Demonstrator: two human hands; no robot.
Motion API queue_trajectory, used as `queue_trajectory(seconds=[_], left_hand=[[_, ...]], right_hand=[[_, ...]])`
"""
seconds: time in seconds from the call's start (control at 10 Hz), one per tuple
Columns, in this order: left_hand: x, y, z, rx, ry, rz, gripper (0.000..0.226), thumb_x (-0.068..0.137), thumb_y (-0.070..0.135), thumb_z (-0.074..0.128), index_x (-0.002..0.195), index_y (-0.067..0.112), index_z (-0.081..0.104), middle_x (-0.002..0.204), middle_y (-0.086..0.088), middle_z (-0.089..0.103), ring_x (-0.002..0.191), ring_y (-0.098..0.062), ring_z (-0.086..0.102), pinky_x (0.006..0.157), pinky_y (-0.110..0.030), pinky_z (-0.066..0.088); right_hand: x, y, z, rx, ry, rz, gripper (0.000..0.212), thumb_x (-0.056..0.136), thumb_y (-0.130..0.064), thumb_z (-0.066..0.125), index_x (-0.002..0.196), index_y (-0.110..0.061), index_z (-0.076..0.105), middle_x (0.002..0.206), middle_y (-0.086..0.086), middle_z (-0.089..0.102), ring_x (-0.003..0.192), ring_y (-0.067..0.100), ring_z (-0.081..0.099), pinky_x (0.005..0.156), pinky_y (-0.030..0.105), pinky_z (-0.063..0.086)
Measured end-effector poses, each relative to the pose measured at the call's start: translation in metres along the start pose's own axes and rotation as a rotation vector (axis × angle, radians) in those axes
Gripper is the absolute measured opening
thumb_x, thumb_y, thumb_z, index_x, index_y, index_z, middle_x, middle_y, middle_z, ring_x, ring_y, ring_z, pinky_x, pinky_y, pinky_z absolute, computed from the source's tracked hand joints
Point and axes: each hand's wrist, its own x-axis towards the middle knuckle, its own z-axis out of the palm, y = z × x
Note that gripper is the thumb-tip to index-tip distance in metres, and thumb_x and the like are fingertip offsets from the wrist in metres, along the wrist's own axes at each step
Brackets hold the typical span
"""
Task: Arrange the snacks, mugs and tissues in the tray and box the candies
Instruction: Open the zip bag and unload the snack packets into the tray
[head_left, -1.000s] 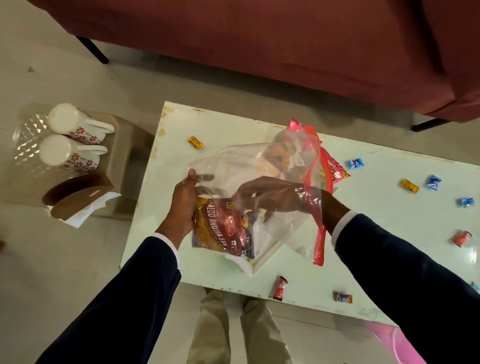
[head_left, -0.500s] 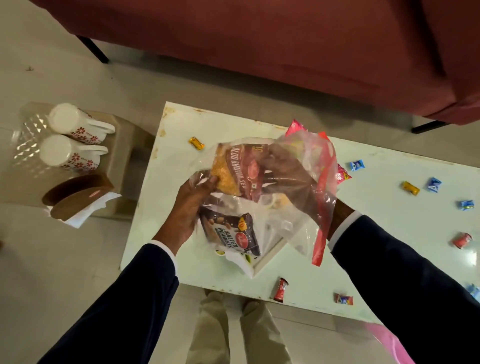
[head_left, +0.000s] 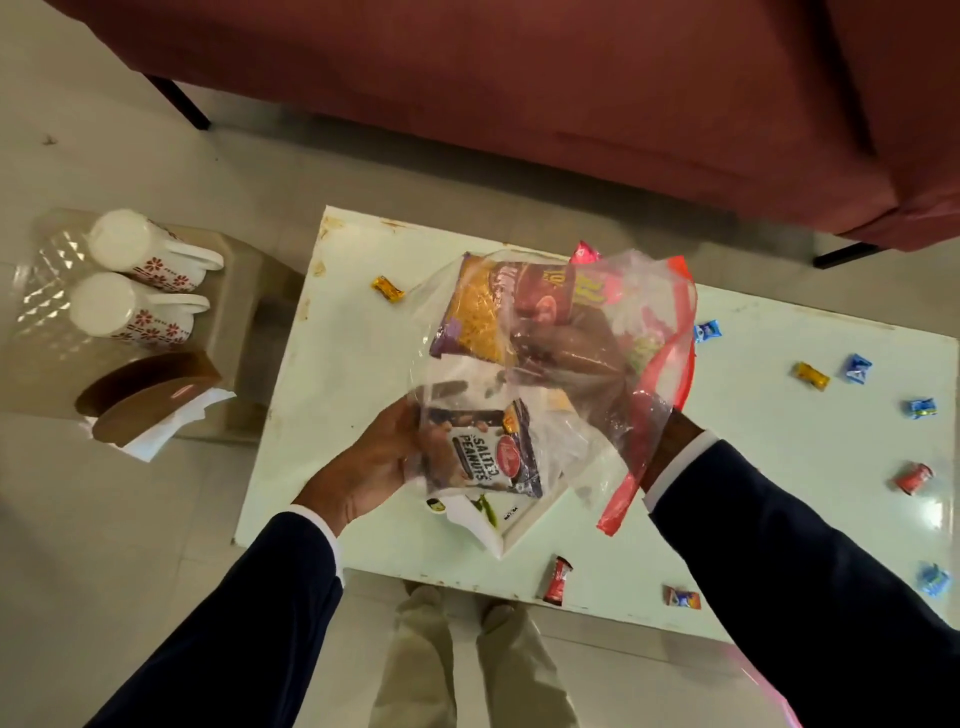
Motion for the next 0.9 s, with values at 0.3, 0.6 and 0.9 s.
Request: queue_trajectory(seconds=[0.3, 0.6, 0.9], left_hand=[[-0.001, 0.003, -0.019, -0.038, 0.294, 0.257, 0.046, 0.088, 0.006, 0.059, 0.133, 0.009, 0.049, 0.116, -0.010, 0.072, 0.101, -0.023, 0.073, 0.073, -0.033, 0.061], [-0.019, 0.015, -0.055, -0.107, 0.458, 0.417, 0.059, 0.098, -0.003, 0.049, 0.152, 0.017, 0.040, 0.133, -0.009, 0.067, 0.119, -0.030, 0.067, 0.088, -0.044, 0.061], [-0.014, 0.025, -0.046, -0.119, 0.425, 0.479, 0.055, 0.102, -0.008, 0.038, 0.152, 0.015, 0.039, 0.130, -0.008, 0.069, 0.118, -0.028, 0.068, 0.088, -0.042, 0.061]], right_hand=[[0.017, -0.038, -0.038, -0.589, 0.048, -0.429, 0.009, 0.090, -0.012, 0.068, 0.085, -0.017, 0.074, 0.081, 0.002, 0.076, 0.076, 0.017, 0.072, 0.078, 0.040, 0.057], [0.058, -0.028, -0.126, -0.546, 0.255, -0.465, 0.025, 0.086, -0.014, 0.074, 0.111, -0.011, 0.072, 0.100, 0.013, 0.074, 0.087, 0.027, 0.069, 0.093, 0.054, 0.055], [0.134, -0.007, -0.074, -1.232, 0.098, -0.320, 0.038, 0.093, -0.020, 0.065, 0.129, -0.007, 0.063, 0.123, 0.016, 0.067, 0.107, 0.031, 0.063, 0.084, 0.025, 0.038]])
